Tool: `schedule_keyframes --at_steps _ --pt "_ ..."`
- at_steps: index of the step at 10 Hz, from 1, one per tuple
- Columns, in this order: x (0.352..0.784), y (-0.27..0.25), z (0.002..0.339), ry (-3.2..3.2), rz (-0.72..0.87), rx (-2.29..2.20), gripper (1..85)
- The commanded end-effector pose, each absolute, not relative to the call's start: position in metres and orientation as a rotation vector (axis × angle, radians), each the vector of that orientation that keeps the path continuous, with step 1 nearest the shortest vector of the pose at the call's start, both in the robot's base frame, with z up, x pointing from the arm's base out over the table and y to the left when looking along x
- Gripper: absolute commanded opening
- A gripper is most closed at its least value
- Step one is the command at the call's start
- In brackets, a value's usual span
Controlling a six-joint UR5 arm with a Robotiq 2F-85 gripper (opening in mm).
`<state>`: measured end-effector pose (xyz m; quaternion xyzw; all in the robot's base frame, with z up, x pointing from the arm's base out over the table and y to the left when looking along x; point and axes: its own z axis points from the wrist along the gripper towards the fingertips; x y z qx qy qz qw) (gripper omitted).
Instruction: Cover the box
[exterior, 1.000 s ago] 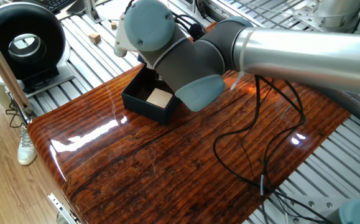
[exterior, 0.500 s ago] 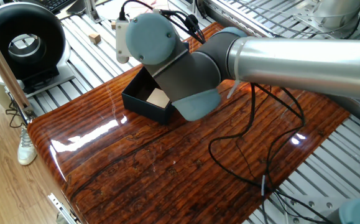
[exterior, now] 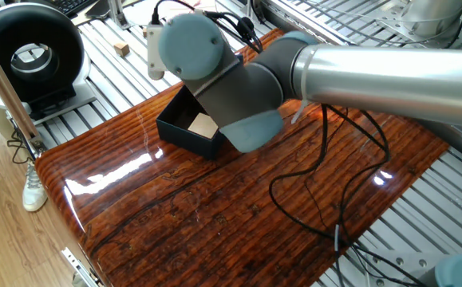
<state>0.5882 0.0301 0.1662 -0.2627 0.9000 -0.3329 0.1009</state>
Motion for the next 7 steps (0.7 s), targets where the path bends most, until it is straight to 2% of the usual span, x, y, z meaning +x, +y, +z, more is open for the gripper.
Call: schedule_keyframes --at_steps 1,7 --pt "0.591 0.057 0.175 2.659 -0.978 -0.694 30.0" --pt "0.608 0.073 0.165 2.607 -0.909 -0.685 29.7"
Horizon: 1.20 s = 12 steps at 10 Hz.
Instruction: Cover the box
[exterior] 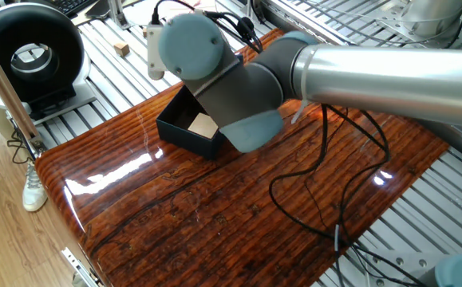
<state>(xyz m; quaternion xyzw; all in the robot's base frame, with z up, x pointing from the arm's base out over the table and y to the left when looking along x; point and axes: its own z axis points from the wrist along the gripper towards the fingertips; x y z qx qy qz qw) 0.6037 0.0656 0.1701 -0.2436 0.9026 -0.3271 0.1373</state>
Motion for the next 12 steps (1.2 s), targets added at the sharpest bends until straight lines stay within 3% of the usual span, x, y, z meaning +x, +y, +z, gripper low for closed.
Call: schedule_keyframes --at_steps 1,7,12 --pt "0.605 0.072 0.161 2.620 -0.911 -0.677 29.7" --pt "0.578 0.048 0.157 2.709 -0.952 -0.666 28.7" --pt "0.574 0.065 0.150 2.761 -0.879 -0.570 28.7"
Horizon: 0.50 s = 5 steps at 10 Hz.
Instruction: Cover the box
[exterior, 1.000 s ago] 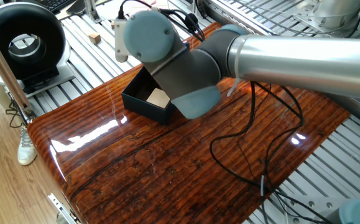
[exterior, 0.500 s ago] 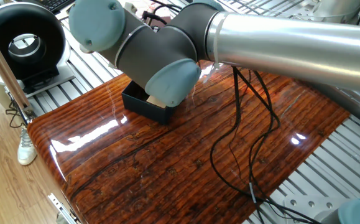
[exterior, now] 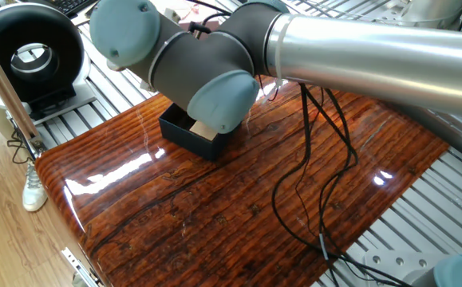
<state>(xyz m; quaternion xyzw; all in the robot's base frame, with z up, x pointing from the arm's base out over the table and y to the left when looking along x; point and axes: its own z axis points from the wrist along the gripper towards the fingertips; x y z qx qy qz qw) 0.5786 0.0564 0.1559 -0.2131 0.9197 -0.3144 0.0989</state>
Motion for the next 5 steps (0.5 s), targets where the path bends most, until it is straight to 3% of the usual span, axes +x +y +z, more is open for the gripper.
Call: schedule_keyframes --at_steps 1,5 --pt "0.5728 0.0704 0.1443 2.782 -0.848 -0.526 28.7" --pt "0.5658 0.0769 0.1402 2.810 -0.830 -0.439 28.7"
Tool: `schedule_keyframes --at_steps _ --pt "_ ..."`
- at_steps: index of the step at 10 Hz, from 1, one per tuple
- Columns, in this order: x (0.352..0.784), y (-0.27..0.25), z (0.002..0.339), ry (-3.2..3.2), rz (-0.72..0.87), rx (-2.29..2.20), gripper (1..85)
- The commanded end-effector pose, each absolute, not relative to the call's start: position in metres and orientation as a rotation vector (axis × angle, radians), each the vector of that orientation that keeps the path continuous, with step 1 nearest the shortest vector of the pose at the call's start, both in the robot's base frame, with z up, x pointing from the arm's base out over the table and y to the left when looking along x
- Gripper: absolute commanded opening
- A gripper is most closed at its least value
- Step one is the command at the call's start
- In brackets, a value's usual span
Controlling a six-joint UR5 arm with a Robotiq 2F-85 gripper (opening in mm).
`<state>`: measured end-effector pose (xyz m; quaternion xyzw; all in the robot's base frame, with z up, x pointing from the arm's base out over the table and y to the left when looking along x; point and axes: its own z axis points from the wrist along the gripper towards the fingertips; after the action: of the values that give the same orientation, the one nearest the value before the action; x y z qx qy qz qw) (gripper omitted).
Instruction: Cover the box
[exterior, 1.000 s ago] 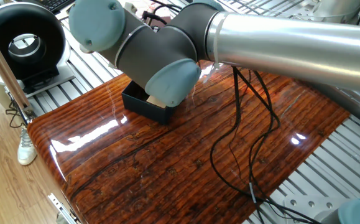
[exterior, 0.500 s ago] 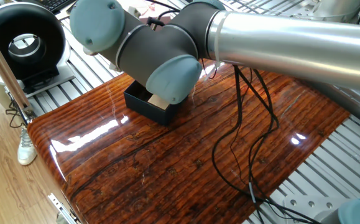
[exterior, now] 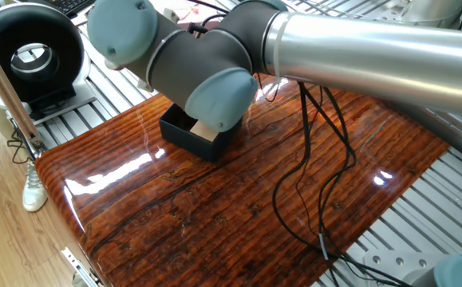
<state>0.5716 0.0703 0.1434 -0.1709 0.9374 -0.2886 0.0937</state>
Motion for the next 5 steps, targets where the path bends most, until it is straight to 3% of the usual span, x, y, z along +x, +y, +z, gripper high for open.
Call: schedule_keyframes --at_steps 1,5 --pt "0.564 0.080 0.142 2.812 -0.835 -0.428 28.7" --pt "0.555 0.093 0.147 2.834 -0.830 -0.395 28.7"
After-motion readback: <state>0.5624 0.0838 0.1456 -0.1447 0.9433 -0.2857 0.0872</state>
